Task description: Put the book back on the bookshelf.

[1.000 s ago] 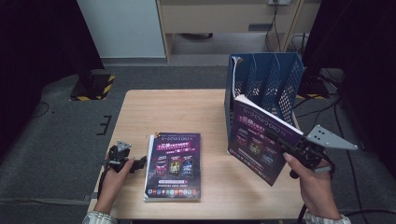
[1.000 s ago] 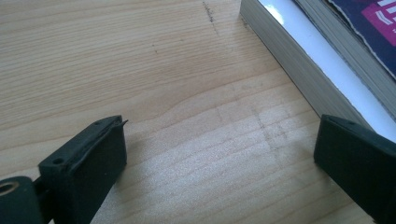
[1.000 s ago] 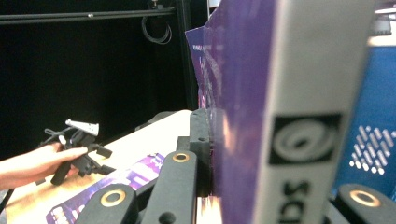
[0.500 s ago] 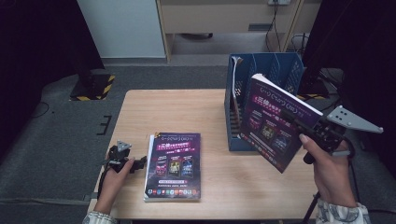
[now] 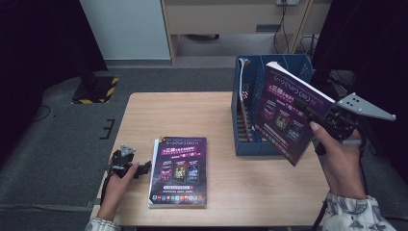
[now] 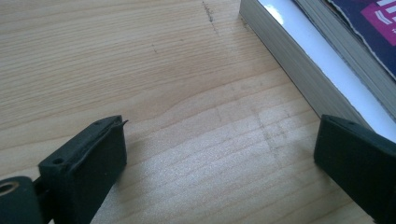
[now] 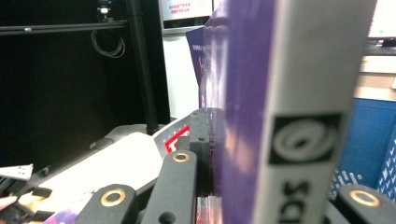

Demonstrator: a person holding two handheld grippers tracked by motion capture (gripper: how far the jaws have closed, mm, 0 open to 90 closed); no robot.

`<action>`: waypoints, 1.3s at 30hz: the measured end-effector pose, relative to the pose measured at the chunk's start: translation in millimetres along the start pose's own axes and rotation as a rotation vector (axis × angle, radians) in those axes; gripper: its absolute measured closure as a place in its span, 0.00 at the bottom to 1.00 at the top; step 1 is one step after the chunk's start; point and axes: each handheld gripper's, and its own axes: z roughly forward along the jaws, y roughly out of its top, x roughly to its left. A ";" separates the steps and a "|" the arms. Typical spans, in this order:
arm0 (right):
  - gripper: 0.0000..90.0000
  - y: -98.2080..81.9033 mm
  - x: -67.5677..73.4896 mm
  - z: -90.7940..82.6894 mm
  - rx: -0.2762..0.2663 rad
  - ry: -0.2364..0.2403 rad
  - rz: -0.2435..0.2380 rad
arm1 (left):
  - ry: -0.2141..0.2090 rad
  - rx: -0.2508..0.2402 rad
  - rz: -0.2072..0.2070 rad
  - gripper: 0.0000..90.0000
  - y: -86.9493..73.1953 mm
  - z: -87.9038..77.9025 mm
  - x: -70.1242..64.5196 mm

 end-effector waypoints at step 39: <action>0.92 -4.2 -36.9 82.7 -0.007 -0.311 -0.029 | 0.001 0.001 0.003 0.01 0.3 0.5 -0.4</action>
